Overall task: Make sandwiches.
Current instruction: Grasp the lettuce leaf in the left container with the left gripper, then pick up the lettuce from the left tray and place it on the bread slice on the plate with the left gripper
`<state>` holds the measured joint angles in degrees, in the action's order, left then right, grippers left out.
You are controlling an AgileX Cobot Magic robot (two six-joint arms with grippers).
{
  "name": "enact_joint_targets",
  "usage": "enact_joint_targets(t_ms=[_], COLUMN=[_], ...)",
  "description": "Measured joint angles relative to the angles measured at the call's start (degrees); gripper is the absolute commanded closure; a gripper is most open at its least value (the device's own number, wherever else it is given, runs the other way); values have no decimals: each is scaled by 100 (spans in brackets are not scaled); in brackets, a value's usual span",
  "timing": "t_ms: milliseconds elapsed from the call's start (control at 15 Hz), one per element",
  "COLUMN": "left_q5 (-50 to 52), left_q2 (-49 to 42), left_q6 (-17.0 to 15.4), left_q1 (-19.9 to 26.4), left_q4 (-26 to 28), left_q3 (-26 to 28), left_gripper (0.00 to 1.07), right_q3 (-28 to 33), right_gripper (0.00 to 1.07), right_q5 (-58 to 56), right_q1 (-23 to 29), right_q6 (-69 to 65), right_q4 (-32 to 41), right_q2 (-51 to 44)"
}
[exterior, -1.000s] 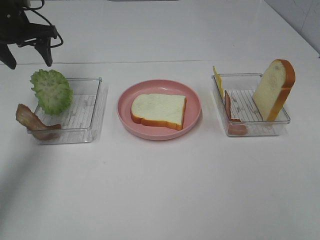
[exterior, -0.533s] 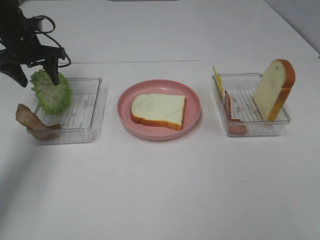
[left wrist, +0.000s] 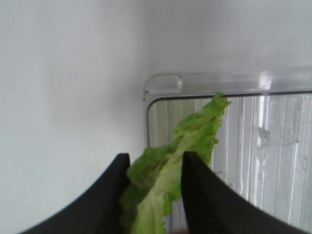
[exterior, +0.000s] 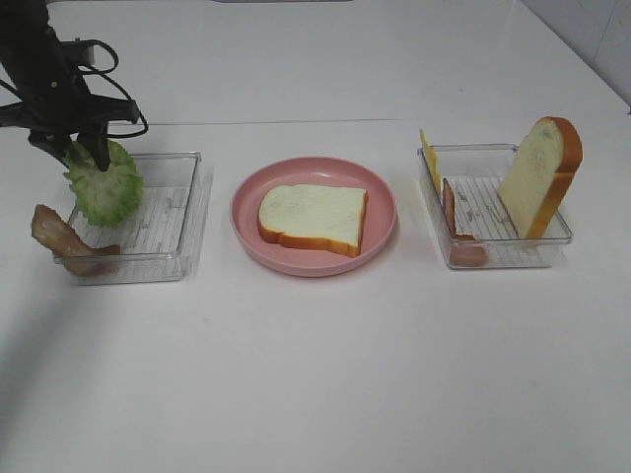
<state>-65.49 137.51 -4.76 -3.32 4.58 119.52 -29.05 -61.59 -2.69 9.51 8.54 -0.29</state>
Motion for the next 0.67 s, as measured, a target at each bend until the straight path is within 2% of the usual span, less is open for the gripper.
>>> enact_joint_targets(t_ms=[267, 467, 667], left_q5=[0, -29, -178], left_q2=[0, 0, -166], left_q6=[17, 17, 69], left_q1=[0, 0, 0], left_q4=[0, 17, 281], left_q3=[0, 0, 0], left_gripper=[107, 107, 107], right_q3=[0, 0, 0], right_gripper=[35, 35, 35], right_q5=[0, 0, 0], right_q1=[0, 0, 0], right_q6=[0, 0, 0], right_q4=[0, 0, 0], right_q2=[0, 0, 0])
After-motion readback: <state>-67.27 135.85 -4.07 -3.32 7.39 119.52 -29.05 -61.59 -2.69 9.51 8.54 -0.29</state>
